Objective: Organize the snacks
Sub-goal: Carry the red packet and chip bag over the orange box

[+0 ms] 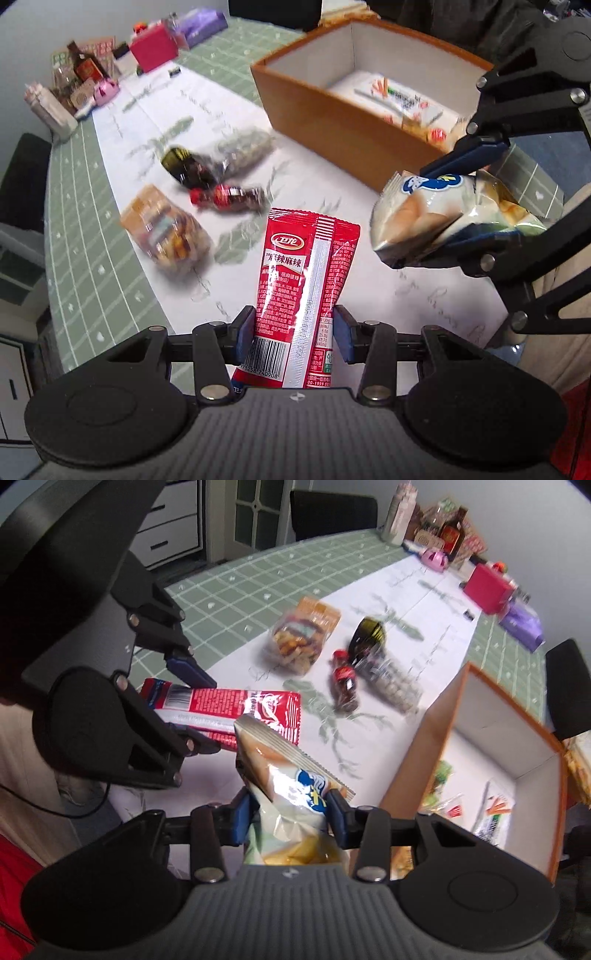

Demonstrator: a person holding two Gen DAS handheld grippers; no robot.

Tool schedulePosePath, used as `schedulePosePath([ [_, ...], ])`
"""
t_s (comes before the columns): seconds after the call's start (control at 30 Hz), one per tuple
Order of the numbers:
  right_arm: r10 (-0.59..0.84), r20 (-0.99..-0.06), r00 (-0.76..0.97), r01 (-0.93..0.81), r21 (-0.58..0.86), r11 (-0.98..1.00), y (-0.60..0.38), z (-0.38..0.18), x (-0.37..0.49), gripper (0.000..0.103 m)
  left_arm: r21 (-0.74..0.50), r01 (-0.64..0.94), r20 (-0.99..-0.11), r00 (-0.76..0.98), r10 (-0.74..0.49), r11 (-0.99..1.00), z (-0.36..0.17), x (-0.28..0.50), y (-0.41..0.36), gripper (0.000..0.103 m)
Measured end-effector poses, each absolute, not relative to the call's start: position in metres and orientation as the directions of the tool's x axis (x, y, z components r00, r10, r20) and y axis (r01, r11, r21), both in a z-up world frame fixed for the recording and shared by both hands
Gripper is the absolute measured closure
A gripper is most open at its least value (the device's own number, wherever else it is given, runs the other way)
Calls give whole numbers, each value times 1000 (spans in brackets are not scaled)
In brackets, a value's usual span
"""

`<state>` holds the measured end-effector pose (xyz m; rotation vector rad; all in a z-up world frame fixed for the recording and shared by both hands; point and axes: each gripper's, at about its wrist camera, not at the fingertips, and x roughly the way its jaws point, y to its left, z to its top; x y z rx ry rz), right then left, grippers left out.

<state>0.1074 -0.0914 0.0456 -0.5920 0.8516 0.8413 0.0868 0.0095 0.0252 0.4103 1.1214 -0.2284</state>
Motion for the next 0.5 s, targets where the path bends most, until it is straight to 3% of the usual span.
schedulePosePath([
  [0.5,260,-794,549,-661,-222,717,-183,67,159,61,314,519,-839,544,-24,796,66,127,-81,52],
])
